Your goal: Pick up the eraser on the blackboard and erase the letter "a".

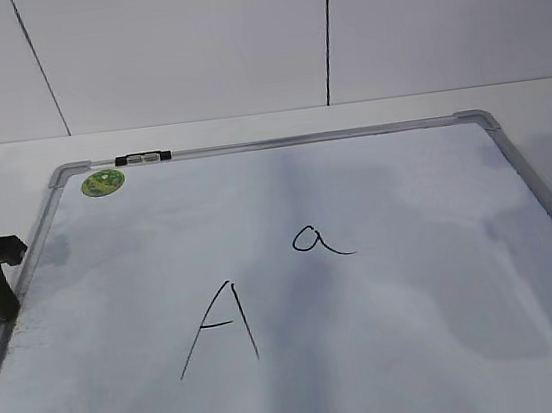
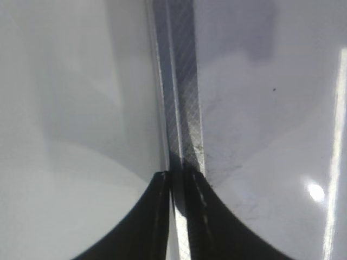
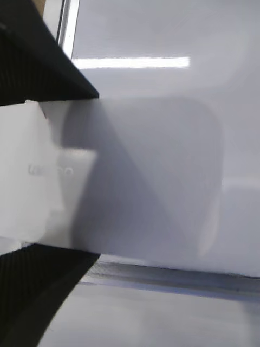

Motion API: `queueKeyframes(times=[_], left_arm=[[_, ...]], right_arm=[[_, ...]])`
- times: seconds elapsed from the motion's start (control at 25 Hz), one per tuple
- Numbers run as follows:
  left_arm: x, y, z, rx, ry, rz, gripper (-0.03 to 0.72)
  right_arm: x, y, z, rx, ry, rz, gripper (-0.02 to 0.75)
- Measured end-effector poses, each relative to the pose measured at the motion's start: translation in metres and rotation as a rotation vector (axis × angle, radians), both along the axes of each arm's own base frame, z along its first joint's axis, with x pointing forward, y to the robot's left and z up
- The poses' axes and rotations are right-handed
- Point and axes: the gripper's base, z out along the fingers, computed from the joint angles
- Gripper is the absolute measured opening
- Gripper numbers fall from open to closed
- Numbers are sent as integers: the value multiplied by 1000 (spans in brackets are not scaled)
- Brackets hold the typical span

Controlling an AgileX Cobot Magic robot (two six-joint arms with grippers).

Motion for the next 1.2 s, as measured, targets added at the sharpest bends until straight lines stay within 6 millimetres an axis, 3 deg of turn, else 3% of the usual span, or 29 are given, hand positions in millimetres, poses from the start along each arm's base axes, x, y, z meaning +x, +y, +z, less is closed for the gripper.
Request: queueKeyframes(times=[0.16, 0.56, 0.84, 1.2], left_arm=[[0, 0, 0, -1, 0, 1, 64], [0, 0, 0, -1, 0, 1, 63], [0, 0, 0, -2, 0, 3, 62], [0, 0, 0, -2, 2, 2, 62]], right_arm=[[23, 10, 2, -3, 11, 46, 575], [97, 94, -20, -40, 59, 281, 575], [144, 140, -44, -84, 78, 360, 575], [186, 165, -78, -121, 146, 372, 574]])
